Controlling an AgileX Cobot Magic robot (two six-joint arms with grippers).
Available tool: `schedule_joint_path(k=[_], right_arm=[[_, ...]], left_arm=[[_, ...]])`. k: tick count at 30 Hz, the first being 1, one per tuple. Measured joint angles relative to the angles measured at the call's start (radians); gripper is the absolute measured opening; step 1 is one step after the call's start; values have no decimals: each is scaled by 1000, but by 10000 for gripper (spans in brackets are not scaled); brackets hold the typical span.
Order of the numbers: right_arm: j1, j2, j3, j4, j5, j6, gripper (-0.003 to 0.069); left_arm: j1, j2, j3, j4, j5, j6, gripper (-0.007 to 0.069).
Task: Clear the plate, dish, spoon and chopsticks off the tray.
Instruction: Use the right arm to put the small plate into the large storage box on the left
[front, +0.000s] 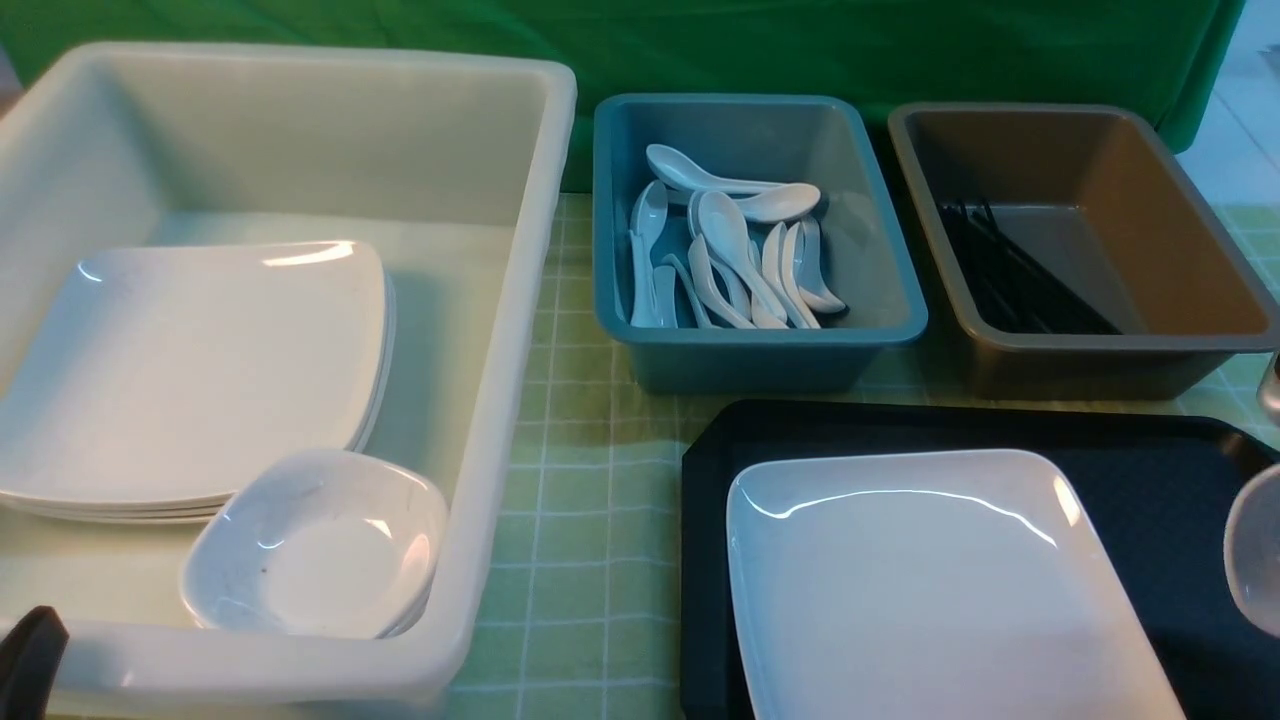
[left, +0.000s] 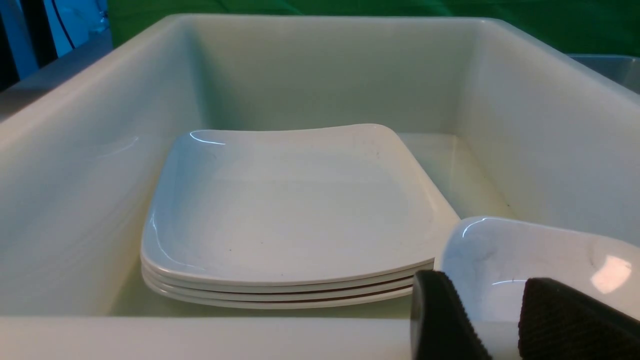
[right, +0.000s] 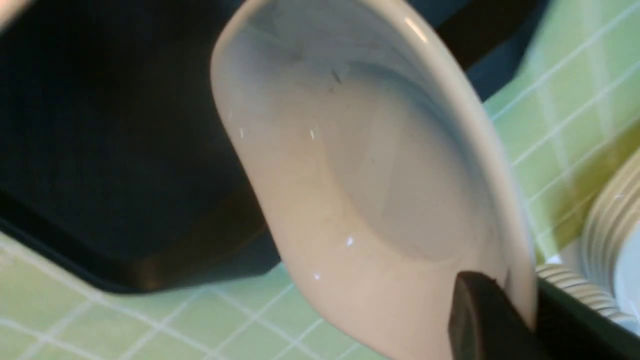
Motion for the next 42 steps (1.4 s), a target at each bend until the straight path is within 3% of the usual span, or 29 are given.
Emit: schedule_joint_path(k=[5, 13, 17, 24, 32, 37, 42], right_arm=[[34, -12, -166, 127, 70, 76, 31], [286, 23, -538, 352, 89, 178, 31], [488, 189, -742, 537, 90, 274, 31], [690, 533, -980, 572, 96, 423, 31], [766, 759, -1161, 598, 92, 568, 31], [771, 814, -1168, 713, 98, 589, 31], [790, 827, -1175, 741, 98, 595, 31]], left_arm=[[0, 0, 0, 0, 0, 0, 224], [0, 0, 0, 0, 0, 0, 224], [0, 0, 0, 0, 0, 0, 224], [0, 0, 0, 0, 0, 1, 224], [0, 0, 0, 0, 0, 0, 224], [0, 0, 0, 0, 0, 0, 224], [0, 0, 0, 0, 0, 0, 224]])
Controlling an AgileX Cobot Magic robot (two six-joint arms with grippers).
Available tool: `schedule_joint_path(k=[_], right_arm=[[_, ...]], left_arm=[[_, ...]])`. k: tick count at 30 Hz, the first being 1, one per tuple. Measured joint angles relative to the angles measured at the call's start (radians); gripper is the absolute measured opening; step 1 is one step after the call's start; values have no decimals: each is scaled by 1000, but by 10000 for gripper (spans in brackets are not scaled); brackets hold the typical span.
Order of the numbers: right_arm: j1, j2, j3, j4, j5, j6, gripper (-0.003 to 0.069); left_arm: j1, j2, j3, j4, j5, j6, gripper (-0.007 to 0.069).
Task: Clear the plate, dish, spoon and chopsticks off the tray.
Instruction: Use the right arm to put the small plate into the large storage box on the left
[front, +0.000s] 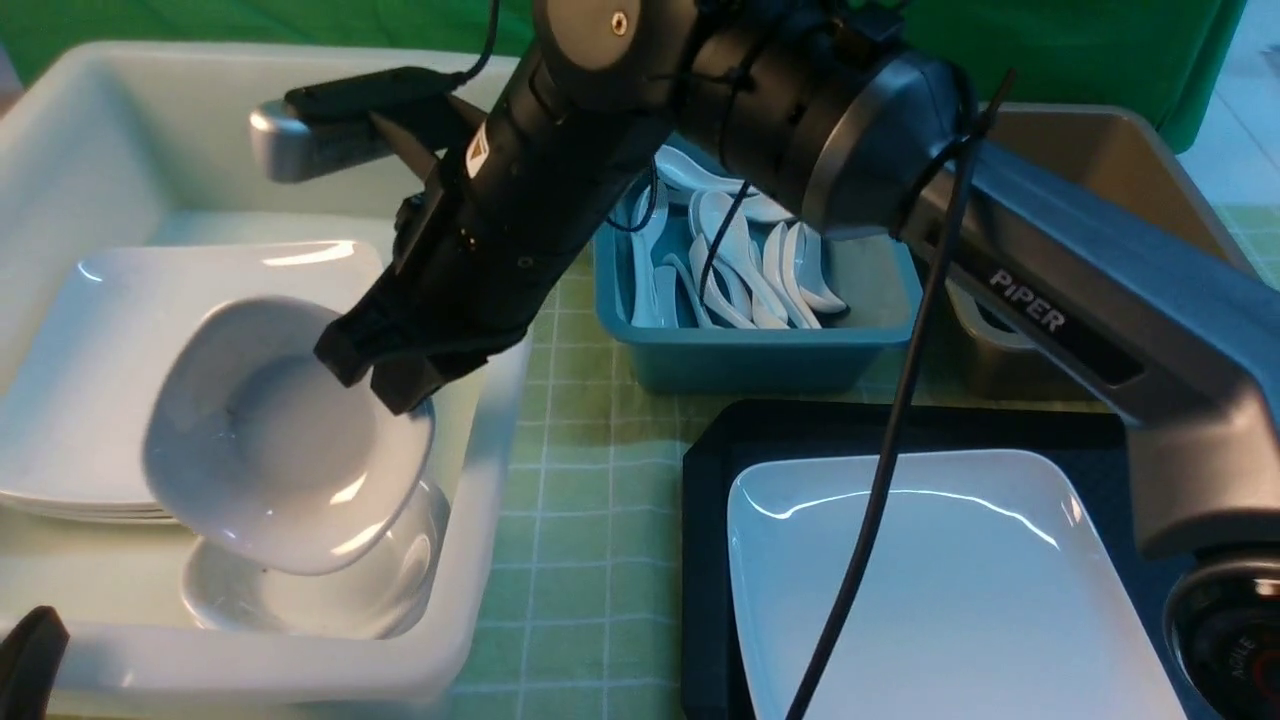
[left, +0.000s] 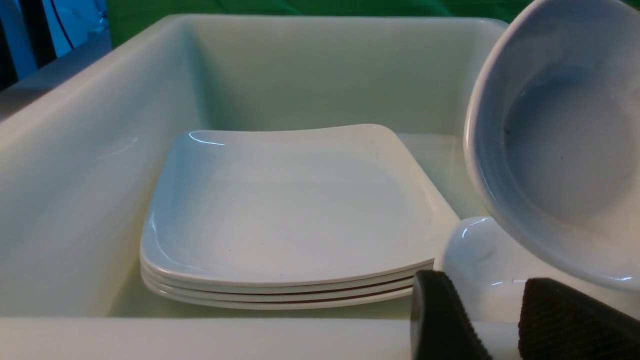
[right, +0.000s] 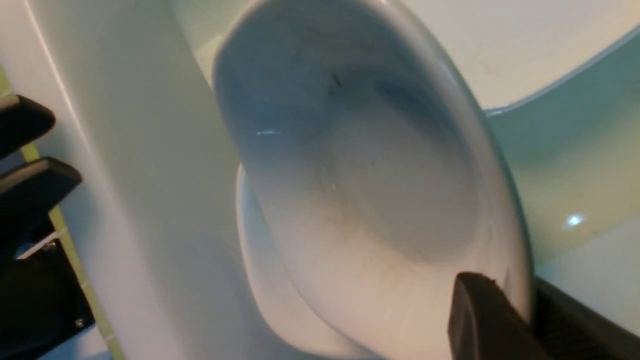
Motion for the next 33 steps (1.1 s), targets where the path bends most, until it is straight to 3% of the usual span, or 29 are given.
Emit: schedule_joint_path(k=[9, 19, 24, 29, 33], right_arm=[[37, 57, -2, -3, -3, -3, 33], [37, 58, -2, -102, -4, -12, 71], [37, 74, -2, -106, -3, -52, 148], [37, 86, -2, -97, -20, -97, 293], [37, 86, -27, -130, -16, -103, 337]], left_arm=[[0, 0, 0, 0, 0, 0, 224], [0, 0, 0, 0, 0, 0, 224], [0, 0, 0, 0, 0, 0, 224], [0, 0, 0, 0, 0, 0, 224], [0, 0, 0, 0, 0, 1, 224]])
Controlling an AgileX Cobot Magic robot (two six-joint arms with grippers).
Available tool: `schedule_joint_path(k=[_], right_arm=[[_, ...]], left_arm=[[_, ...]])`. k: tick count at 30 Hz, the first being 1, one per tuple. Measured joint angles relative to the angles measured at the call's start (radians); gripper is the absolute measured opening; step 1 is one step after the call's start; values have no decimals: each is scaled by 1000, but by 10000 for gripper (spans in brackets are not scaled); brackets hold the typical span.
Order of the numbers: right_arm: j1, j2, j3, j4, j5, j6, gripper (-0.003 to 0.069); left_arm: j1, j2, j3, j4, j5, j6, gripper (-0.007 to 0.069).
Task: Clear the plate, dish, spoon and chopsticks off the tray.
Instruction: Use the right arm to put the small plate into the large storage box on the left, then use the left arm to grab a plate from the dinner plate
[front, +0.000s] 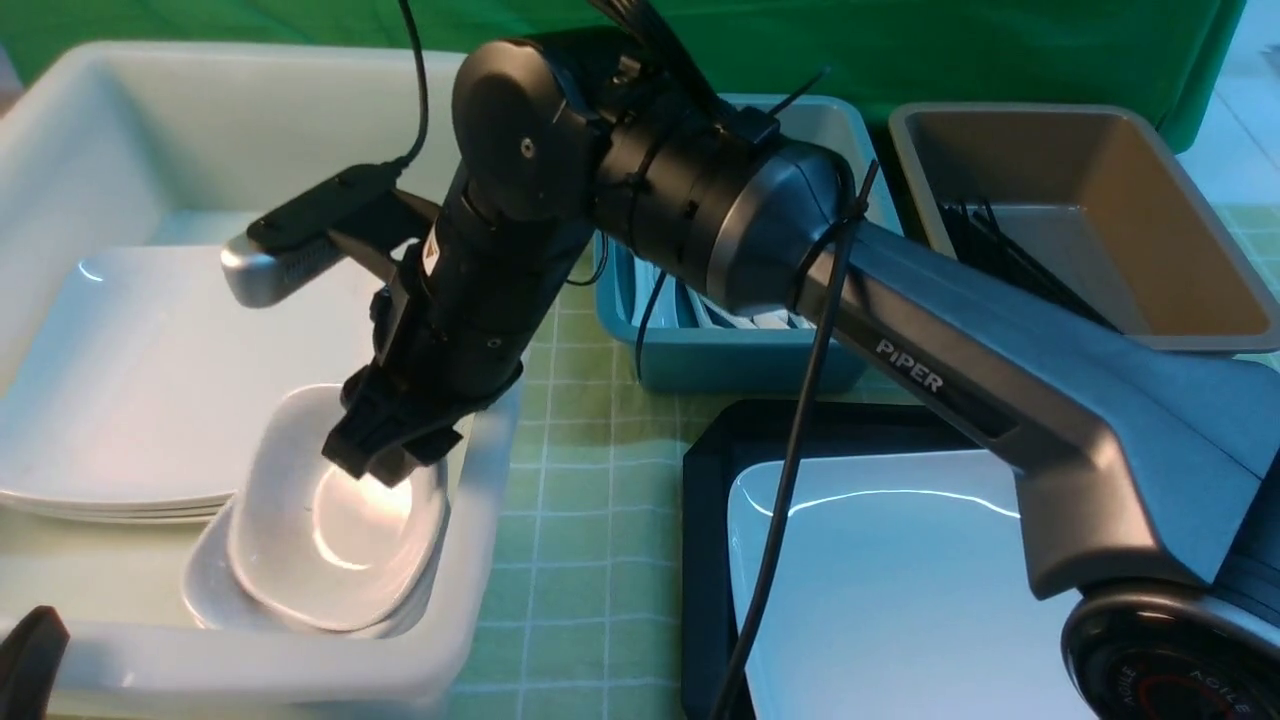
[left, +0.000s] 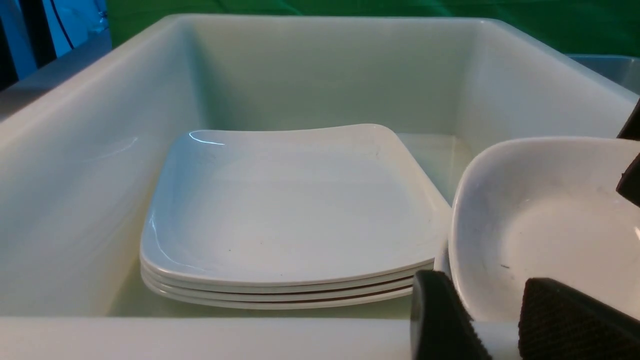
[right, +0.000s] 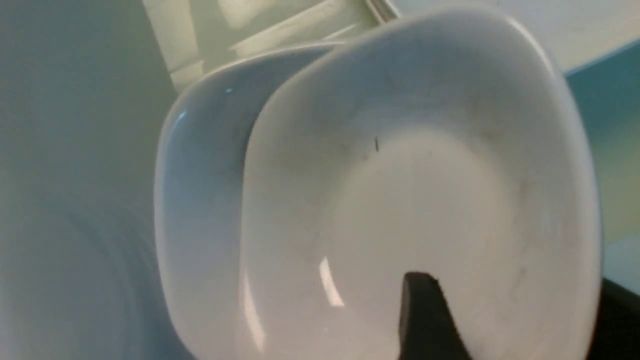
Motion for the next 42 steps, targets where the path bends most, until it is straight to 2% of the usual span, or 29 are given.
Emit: schedule_joint_path(k=[3, 15, 18, 20, 21, 22, 23, 26, 28, 32, 33, 42], right_arm=[[0, -1, -38, -47, 9, 0, 342], [0, -49, -121, -104, 12, -1, 342], [0, -78, -121, -151, 12, -1, 299], [0, -149, -119, -219, 12, -1, 176], [0, -176, -118, -232, 12, -1, 134], [0, -183, -117, -242, 12, -1, 124], [0, -245, -112, -277, 12, 0, 55], [0, -353, -79, -350, 8, 10, 15], [0, -487, -1, -422, 7, 42, 8], [0, -646, 122, -487, 8, 70, 8], [0, -754, 238, -508, 8, 86, 8], [0, -1269, 761, -534, -28, 192, 8]], left_arm=[[0, 0, 0, 0, 0, -1, 224], [0, 0, 0, 0, 0, -1, 224], [0, 0, 0, 0, 0, -1, 224], [0, 0, 0, 0, 0, -1, 224], [0, 0, 0, 0, 0, -1, 224], [0, 0, 0, 0, 0, -1, 224], [0, 0, 0, 0, 0, -1, 224], [0, 0, 0, 0, 0, -1, 224], [0, 0, 0, 0, 0, -1, 224], [0, 0, 0, 0, 0, -1, 224], [0, 0, 0, 0, 0, -1, 224], [0, 0, 0, 0, 0, -1, 224]])
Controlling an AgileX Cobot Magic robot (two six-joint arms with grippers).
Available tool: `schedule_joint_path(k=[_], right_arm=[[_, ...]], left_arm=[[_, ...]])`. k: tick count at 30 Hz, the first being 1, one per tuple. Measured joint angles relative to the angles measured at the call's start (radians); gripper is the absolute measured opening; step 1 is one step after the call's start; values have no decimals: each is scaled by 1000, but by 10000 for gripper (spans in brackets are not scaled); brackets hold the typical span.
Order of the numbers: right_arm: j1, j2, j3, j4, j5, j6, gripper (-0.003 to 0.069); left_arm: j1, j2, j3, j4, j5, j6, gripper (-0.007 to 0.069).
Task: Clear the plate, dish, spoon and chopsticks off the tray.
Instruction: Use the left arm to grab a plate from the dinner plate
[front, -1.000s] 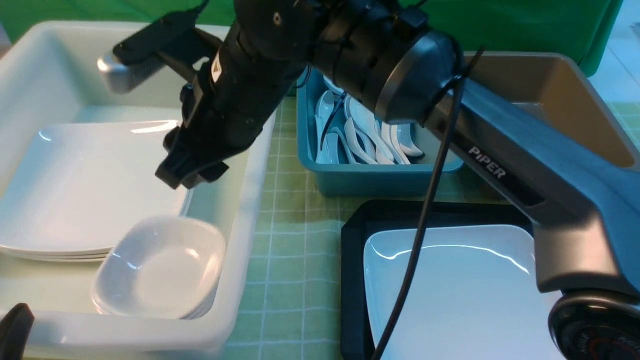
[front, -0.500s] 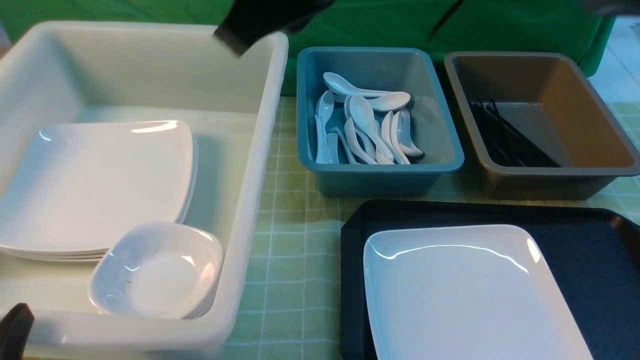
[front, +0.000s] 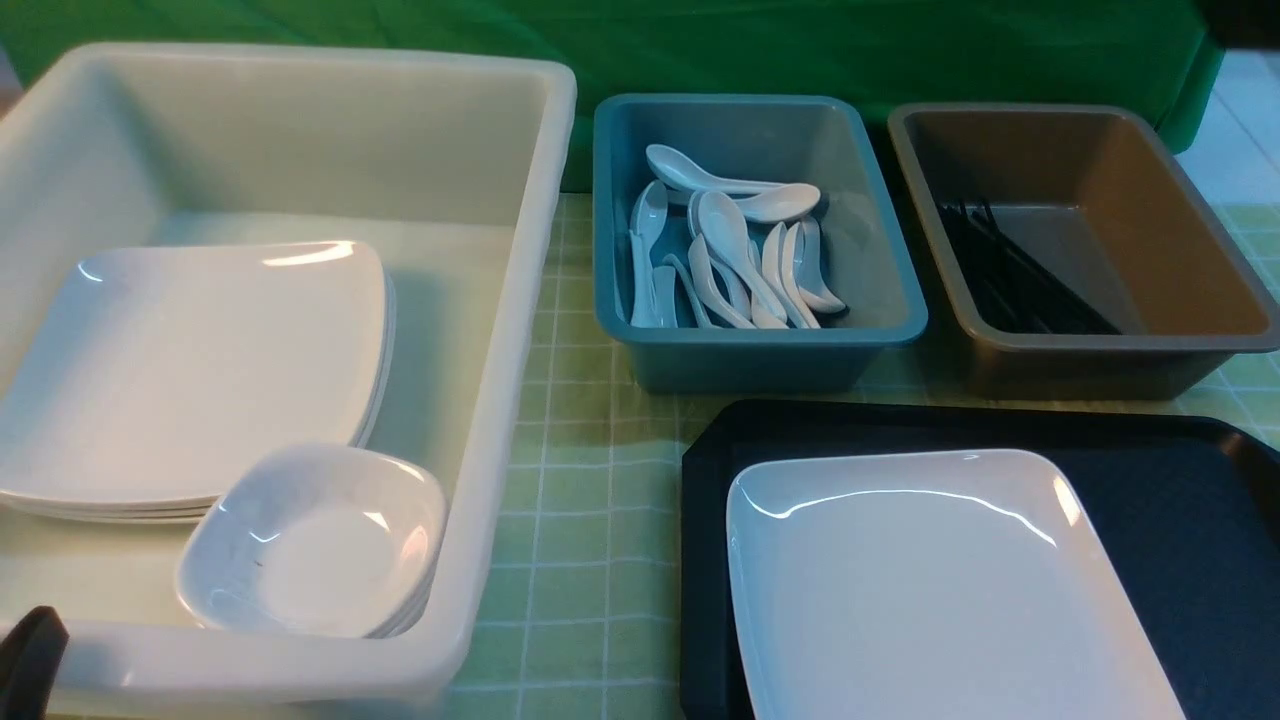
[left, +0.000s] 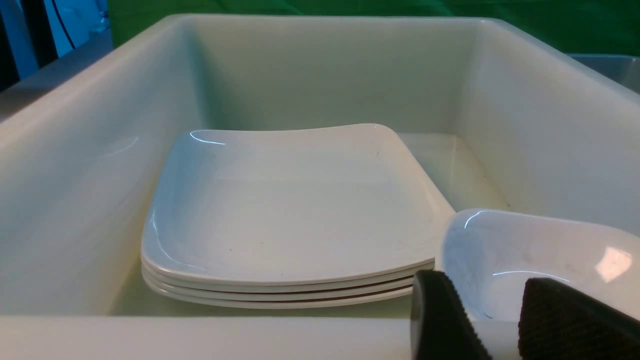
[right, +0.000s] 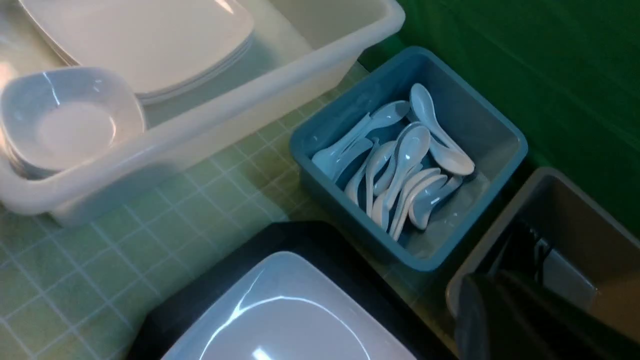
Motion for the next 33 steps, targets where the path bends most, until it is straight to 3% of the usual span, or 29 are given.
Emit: schedule_joint_path(k=[11, 16, 18, 26, 28, 33], right_arm=[[0, -582, 581, -2, -256, 61, 7], [0, -730, 733, -2, -293, 94, 7], [0, -772, 773, -2, -294, 97, 7], [0, -779, 791, -3, -300, 97, 7], [0, -780, 791, -3, -300, 97, 7], [0, -780, 791, -3, -288, 126, 7]], left_arm=[[0, 0, 1, 7, -9, -6, 224], [0, 1, 8, -217, -57, -187, 225], [0, 1, 10, -391, -92, -346, 225], [0, 1, 10, -561, -129, -667, 220], [0, 1, 10, -570, -130, -687, 212], [0, 1, -104, -565, -116, -654, 81]])
